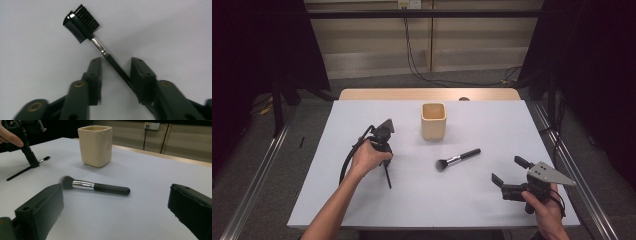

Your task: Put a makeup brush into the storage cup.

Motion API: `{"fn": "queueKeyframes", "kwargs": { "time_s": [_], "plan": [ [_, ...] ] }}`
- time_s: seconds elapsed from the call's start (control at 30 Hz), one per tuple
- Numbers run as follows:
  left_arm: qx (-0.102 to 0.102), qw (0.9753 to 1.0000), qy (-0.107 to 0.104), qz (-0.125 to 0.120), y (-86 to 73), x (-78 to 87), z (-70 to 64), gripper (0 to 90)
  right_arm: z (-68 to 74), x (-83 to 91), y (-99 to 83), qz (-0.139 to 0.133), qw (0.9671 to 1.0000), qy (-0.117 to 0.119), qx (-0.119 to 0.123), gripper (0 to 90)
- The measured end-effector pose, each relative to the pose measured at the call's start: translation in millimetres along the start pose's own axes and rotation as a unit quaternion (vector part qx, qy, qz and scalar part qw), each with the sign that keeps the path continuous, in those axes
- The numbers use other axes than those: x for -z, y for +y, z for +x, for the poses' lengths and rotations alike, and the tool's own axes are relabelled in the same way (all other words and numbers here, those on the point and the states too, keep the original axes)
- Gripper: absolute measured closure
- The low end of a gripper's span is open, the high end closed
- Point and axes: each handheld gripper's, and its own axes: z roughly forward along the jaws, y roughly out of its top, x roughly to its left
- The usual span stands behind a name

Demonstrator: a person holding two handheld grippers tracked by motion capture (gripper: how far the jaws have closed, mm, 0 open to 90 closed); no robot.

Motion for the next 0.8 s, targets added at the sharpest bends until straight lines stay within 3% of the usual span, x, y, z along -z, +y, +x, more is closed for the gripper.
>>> {"fn": "queueKeyframes", "kwargs": {
  "time_s": [0.27,0.33,0.6,0.7,0.8],
  "plan": [
    [-0.007,0.9999,-0.011,0.003,-2.1,0.1,9.8,85.8,0.4,0.2,-0.2,0.001,1.0000,0.002,0.000,0.0],
    [-0.008,0.9998,-0.019,0.006,-1.2,0.0,12.5,85.8,0.3,0.1,-0.3,0.002,1.0000,0.001,0.000,0.0],
    [-0.017,0.9997,-0.017,0.003,-1.7,0.6,11.7,86.2,-0.1,0.3,-0.7,0.003,1.0000,0.001,0.000,0.0],
    [-0.031,0.9993,-0.022,0.001,-2.5,2.0,13.5,86.2,-0.2,0.1,-0.6,0.003,1.0000,0.001,0.000,0.0],
    [-0.024,0.9989,-0.039,-0.008,-4.7,2.5,17.9,86.3,-0.2,-0.3,-0.4,0.003,1.0000,0.001,-0.001,0.0]
  ]
}}
